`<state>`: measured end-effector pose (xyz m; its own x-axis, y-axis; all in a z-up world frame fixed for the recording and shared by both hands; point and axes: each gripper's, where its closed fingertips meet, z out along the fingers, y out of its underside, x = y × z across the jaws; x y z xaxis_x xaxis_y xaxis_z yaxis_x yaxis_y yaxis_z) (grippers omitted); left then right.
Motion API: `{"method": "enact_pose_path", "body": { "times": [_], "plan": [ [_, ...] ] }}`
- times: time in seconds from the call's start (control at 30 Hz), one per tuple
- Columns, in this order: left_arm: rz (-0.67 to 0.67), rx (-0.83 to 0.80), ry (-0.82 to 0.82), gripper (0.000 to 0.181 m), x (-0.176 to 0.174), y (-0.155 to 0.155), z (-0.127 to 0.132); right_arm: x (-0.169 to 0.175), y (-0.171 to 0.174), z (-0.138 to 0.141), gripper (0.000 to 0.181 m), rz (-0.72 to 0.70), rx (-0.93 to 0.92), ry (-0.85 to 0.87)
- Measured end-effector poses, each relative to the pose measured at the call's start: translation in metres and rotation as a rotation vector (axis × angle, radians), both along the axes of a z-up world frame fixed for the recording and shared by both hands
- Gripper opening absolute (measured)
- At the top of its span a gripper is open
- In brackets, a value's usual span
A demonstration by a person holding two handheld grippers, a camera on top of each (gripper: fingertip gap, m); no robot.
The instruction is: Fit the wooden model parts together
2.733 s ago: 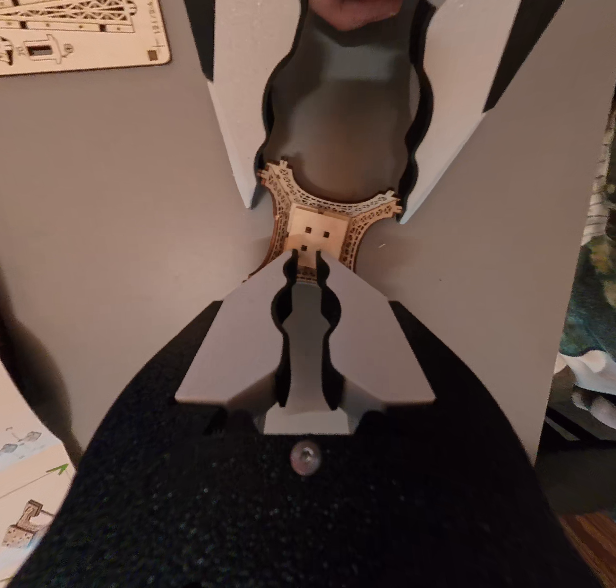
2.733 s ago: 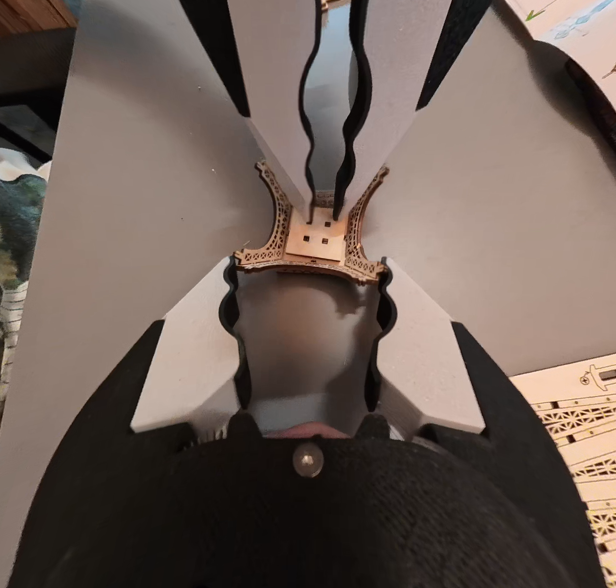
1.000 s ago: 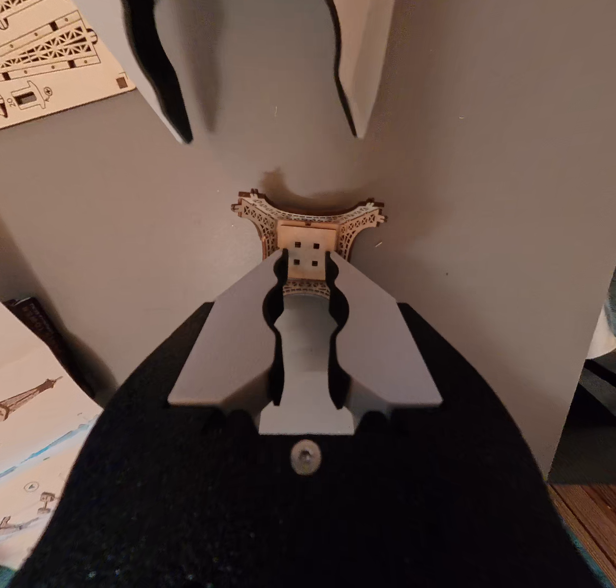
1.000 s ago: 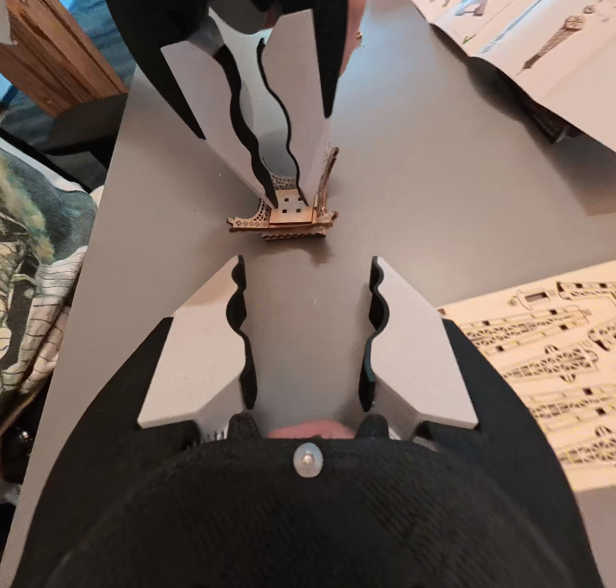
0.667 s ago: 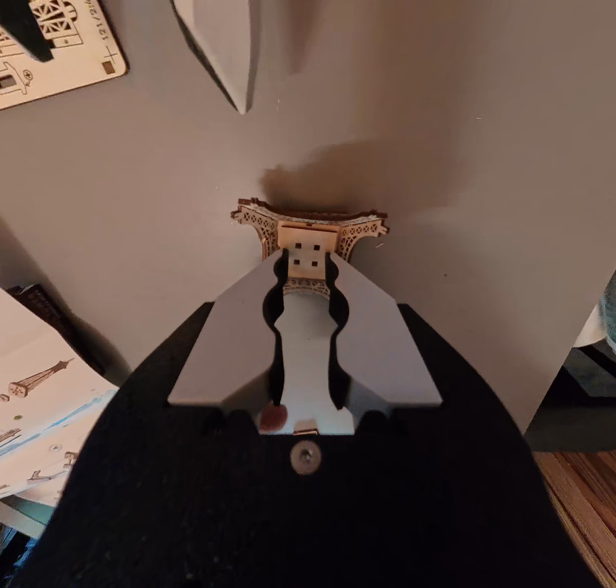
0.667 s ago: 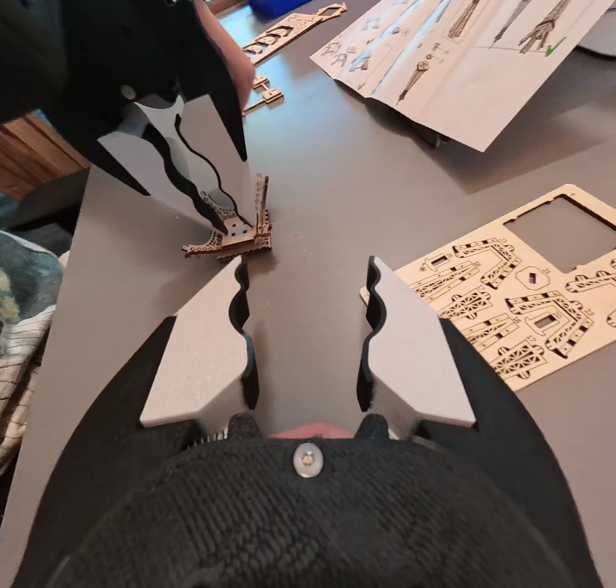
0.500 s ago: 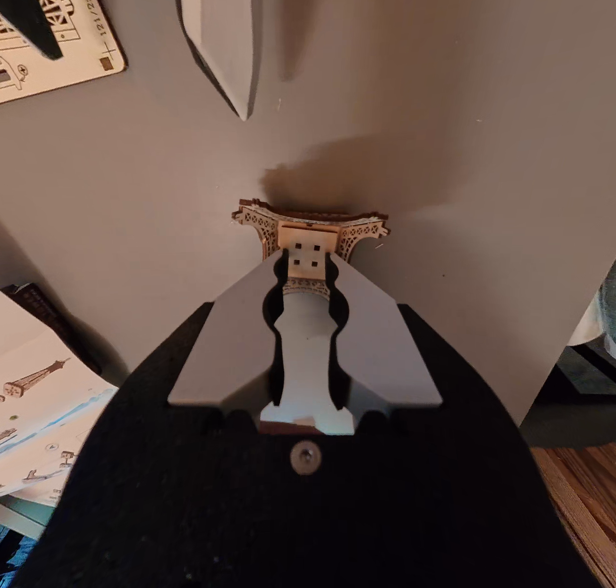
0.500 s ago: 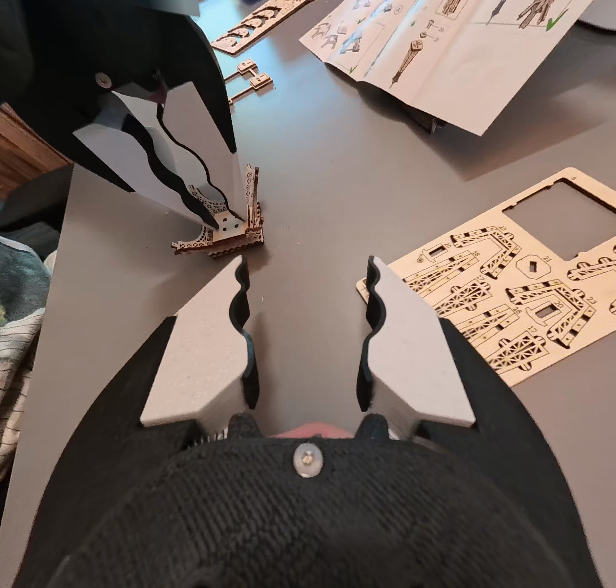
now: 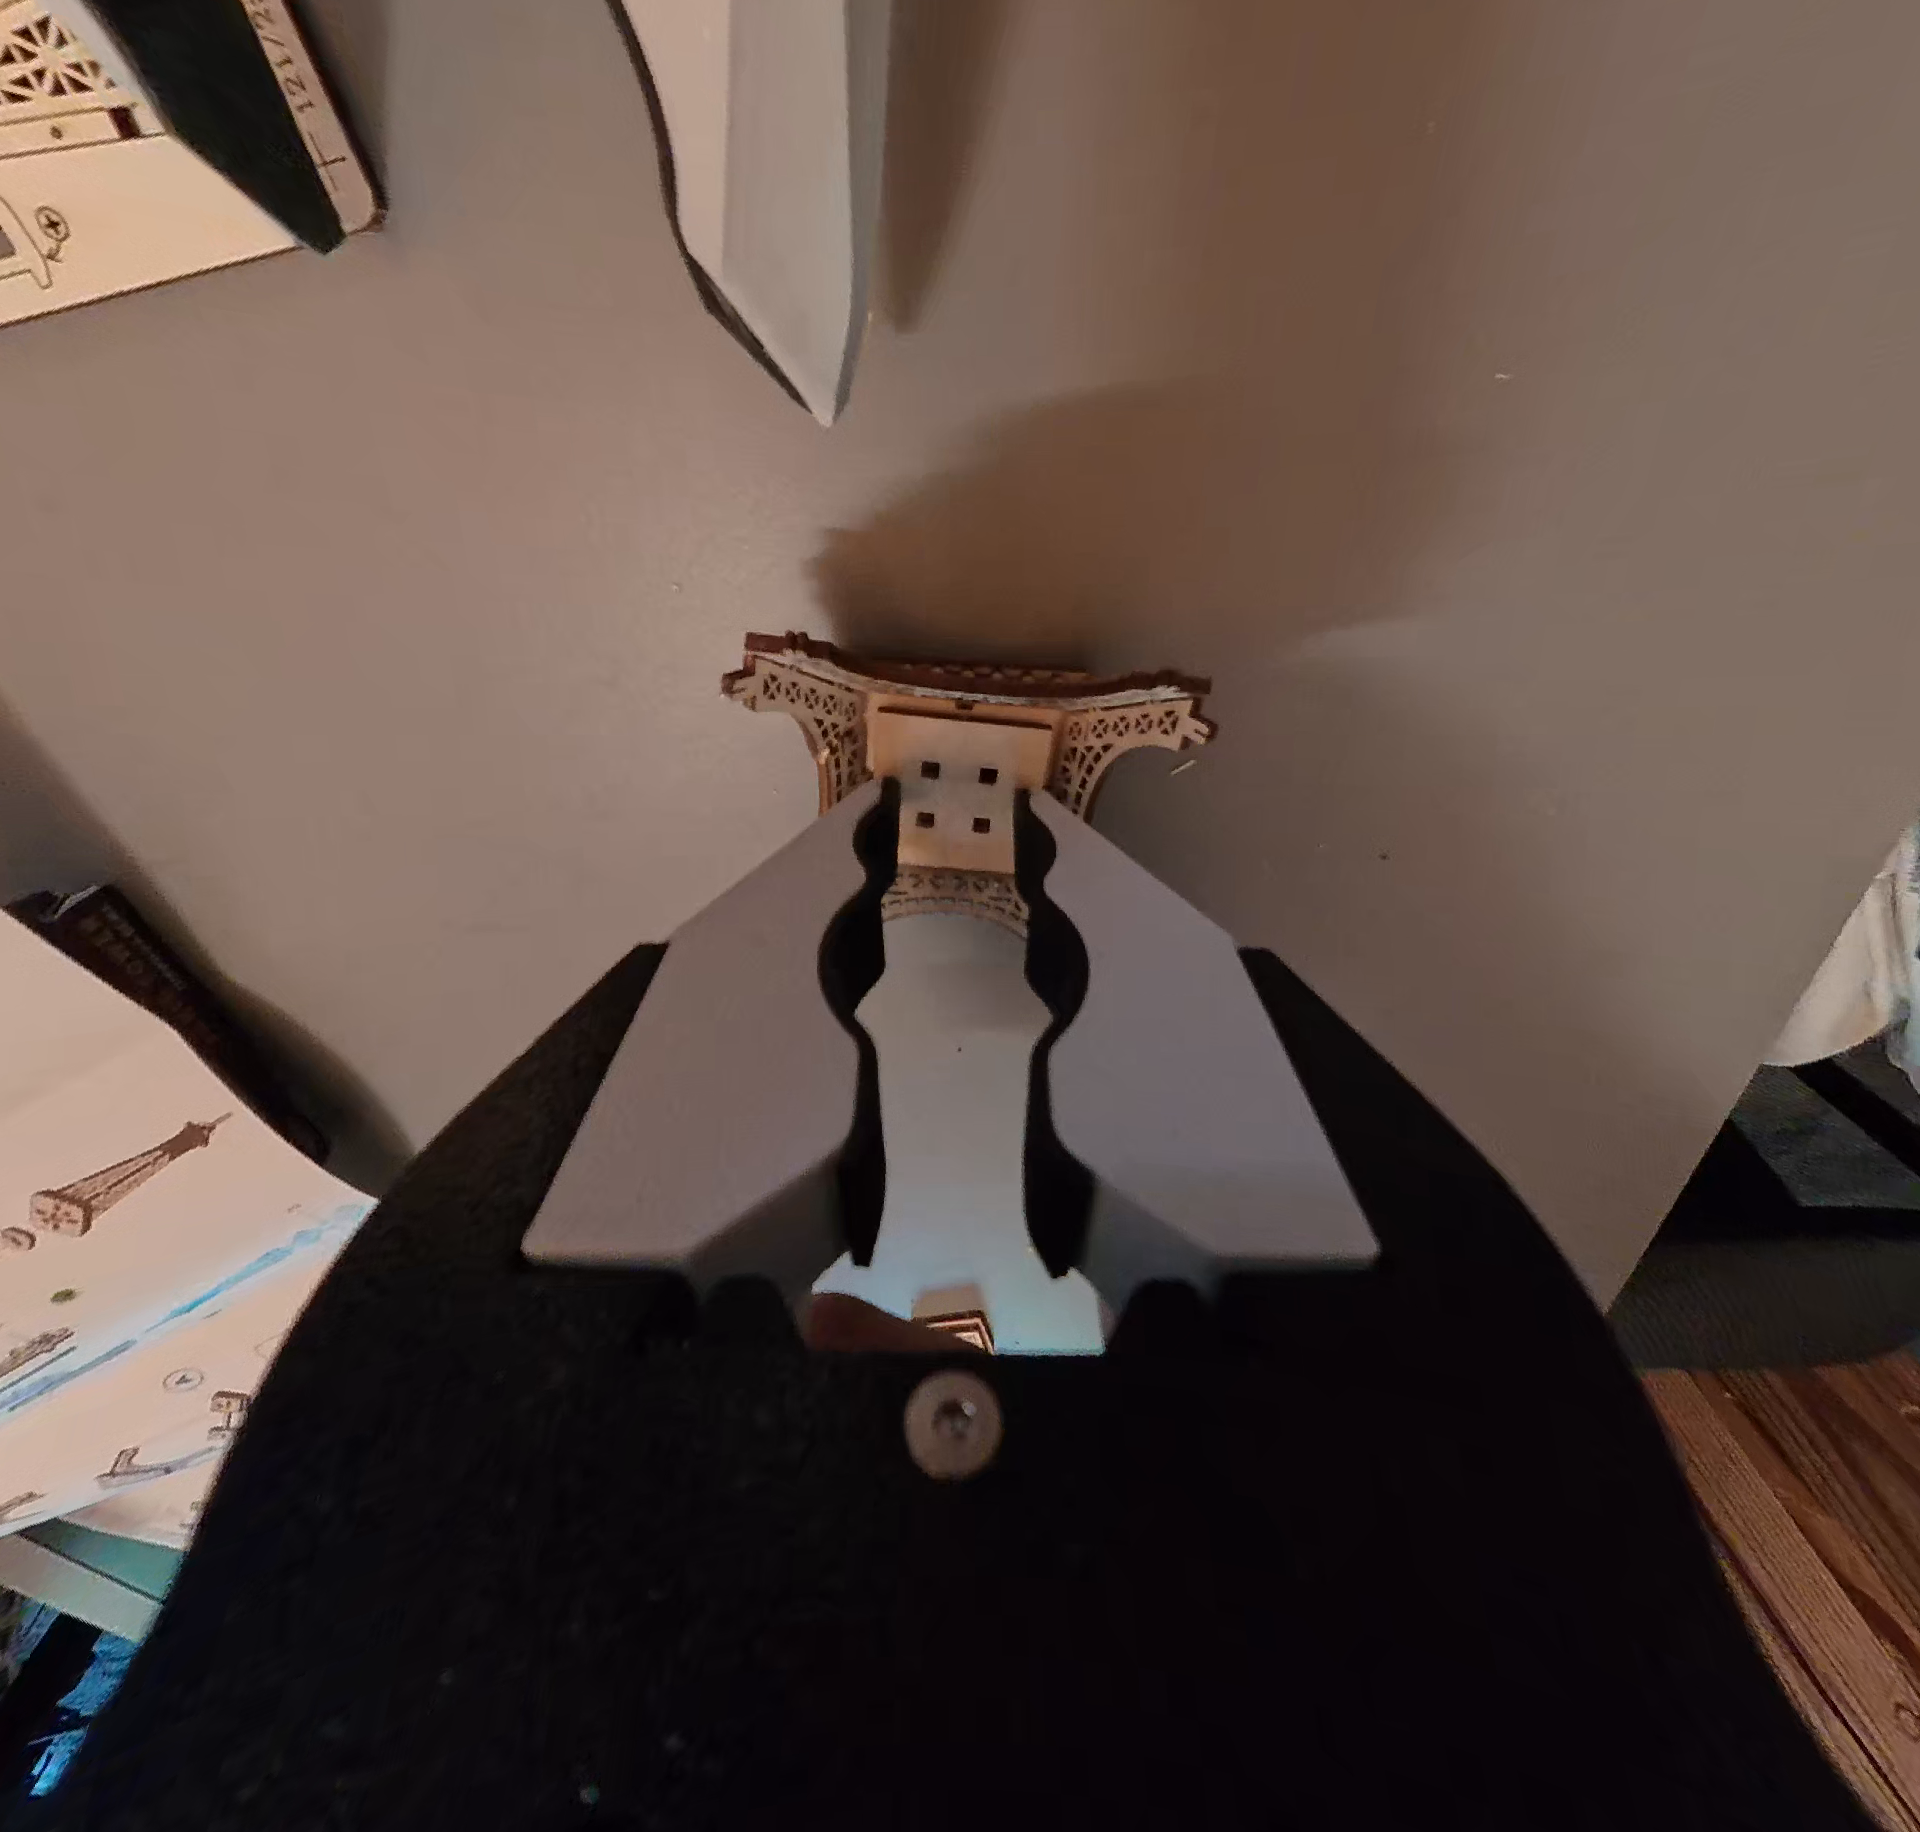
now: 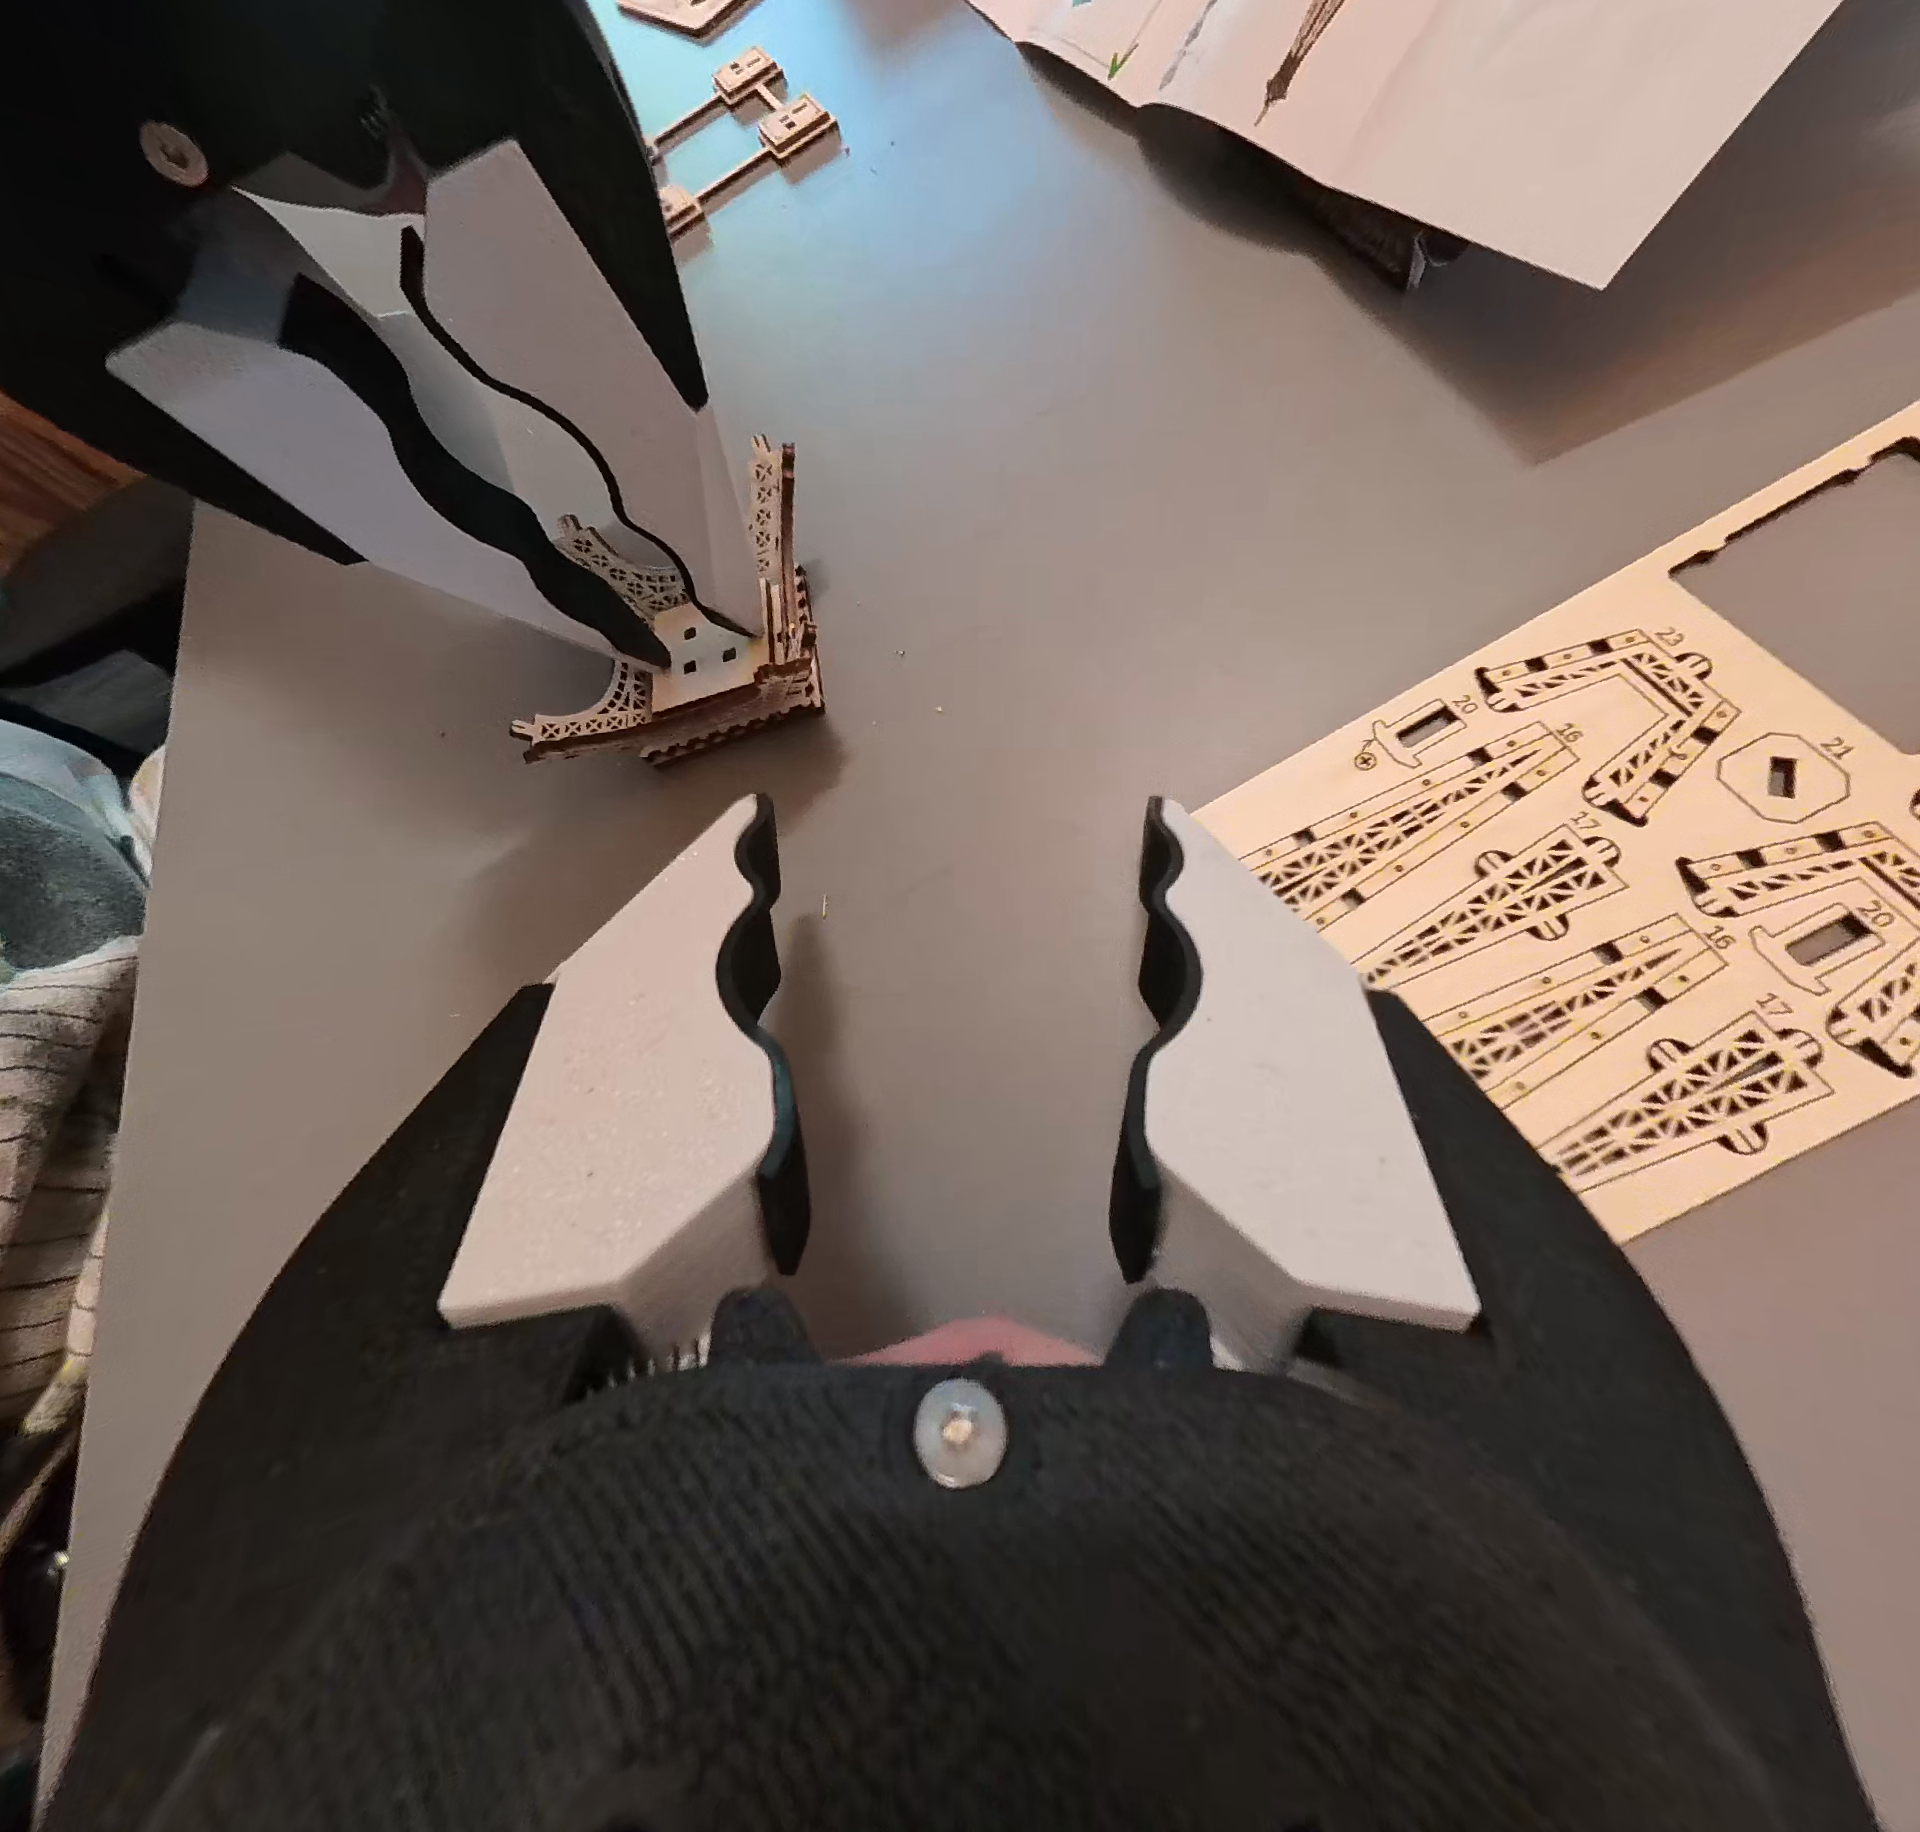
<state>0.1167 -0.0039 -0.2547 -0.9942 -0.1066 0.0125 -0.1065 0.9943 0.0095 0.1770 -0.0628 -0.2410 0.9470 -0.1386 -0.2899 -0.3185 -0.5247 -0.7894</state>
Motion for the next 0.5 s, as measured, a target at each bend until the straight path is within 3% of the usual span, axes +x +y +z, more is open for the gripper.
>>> {"method": "enact_pose_path", "body": {
  "times": [0.5],
  "plan": [
    [0.0, 0.032, 0.011, 0.018, 0.0001, -0.0003, -0.0008, 0.0, 0.0001, -0.0037, 0.066, -0.003, -0.022, 0.016]
  ]
}}
